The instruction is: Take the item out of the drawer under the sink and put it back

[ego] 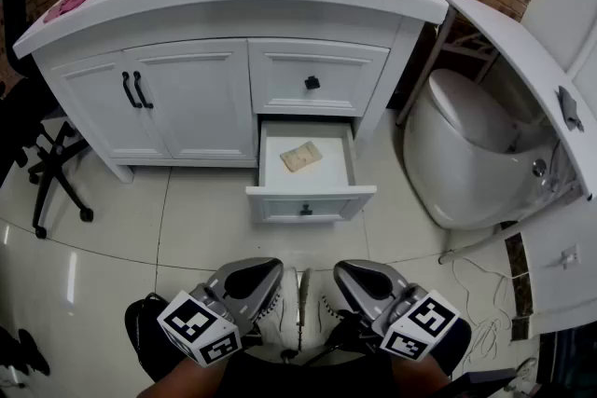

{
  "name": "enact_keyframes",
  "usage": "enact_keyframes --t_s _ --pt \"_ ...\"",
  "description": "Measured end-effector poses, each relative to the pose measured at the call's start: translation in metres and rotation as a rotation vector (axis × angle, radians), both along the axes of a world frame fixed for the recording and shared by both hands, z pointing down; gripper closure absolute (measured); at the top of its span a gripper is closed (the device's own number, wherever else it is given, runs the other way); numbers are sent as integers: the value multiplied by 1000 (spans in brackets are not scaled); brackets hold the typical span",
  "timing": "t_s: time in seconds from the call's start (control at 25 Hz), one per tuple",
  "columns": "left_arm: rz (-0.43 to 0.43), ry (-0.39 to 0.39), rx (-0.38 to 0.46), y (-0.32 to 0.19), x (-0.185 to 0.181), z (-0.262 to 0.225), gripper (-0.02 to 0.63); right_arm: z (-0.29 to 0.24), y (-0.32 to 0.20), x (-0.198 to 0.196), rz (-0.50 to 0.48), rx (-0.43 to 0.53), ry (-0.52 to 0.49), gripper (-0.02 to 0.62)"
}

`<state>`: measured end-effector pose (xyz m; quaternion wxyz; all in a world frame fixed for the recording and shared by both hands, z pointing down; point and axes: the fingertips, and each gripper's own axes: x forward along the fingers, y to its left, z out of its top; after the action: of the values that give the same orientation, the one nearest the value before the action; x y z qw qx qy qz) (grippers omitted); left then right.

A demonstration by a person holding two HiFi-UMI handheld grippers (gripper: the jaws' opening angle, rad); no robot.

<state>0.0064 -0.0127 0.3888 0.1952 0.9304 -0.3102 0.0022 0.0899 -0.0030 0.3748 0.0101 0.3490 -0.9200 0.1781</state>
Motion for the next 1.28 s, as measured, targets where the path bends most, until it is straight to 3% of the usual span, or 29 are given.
enact_keyframes --t_s 0.44,0.72,1.28 --pt "-11 -41 27 -13 1 14 600 17 -14 7 26 -28 30 592" --pt "-29 -63 61 -47 2 17 600 28 -53 12 50 -39 74 592" --pt "-32 -72 25 -101 -1 38 600 56 -103 9 69 -109 105 592"
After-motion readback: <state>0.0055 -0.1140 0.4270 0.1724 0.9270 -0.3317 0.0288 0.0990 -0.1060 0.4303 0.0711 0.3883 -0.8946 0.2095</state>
